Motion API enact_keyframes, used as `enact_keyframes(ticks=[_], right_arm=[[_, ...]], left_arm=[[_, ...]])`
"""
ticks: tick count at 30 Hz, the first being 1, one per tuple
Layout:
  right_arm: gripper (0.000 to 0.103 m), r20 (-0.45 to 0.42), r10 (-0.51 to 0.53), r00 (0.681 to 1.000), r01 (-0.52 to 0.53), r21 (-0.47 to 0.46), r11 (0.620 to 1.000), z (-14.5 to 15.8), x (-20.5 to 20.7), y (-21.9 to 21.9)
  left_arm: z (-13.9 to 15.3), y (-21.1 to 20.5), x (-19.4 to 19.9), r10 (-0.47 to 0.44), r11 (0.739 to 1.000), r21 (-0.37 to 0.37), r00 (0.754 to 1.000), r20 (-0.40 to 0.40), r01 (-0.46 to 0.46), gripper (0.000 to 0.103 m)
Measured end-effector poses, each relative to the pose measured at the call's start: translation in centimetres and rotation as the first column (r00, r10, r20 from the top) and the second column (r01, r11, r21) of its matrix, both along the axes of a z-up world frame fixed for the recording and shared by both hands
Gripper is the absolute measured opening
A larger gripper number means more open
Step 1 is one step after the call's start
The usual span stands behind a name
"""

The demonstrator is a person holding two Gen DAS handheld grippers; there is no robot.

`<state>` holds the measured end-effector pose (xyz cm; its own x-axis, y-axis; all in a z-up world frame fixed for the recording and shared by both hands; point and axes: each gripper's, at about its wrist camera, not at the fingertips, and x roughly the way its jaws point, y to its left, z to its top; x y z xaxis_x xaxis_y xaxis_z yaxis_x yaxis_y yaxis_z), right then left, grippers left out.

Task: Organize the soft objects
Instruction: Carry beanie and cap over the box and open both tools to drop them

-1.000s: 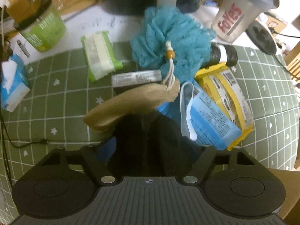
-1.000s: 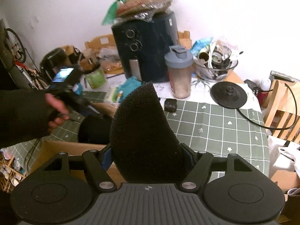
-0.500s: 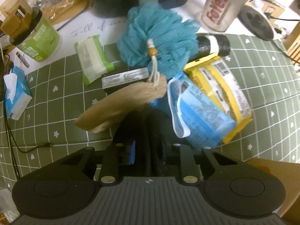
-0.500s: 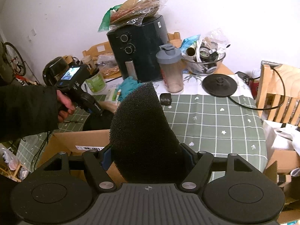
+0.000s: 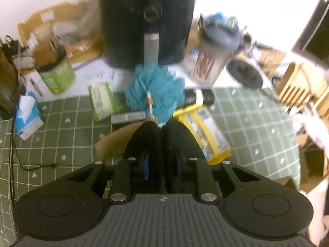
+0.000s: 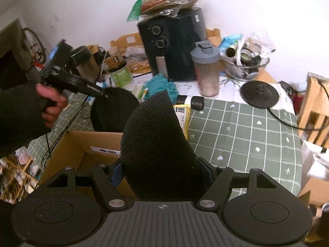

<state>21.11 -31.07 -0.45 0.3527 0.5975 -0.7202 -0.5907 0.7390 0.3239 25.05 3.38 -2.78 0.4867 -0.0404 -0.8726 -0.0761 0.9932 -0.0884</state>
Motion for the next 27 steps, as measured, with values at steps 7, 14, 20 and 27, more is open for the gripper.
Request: enact_keyframes(ticks=[7, 14, 20, 27], right_arm=[[0.074, 0.026, 0.107, 0.994, -0.107, -0.003, 0.994, 1.2, 1.3, 2.1], [0.074, 0.005, 0.247, 0.969, -0.247, -0.009, 0.969, 1.1, 1.8, 6.2], [0.074, -0.038, 0.298, 0.954, -0.299, -0.027, 0.954, 1.0, 1.9, 9.5], [0.074, -0.091, 0.295, 0.951, -0.303, -0.086, 0.949, 0.7, 1.5, 11.4]], left_arm=[[5.2, 0.8, -5.3, 0.105, 0.993, -0.068, 0.978, 0.179, -0.094, 0.024], [8.0, 1.8, -10.1, 0.195, 0.979, -0.106, 0.942, 0.273, -0.172, 0.024], [9.3, 1.7, -13.8, 0.242, 0.969, -0.117, 0.914, 0.324, -0.215, 0.024], [9.4, 0.3, -17.0, 0.256, 0.965, -0.138, 0.904, 0.342, -0.221, 0.024]])
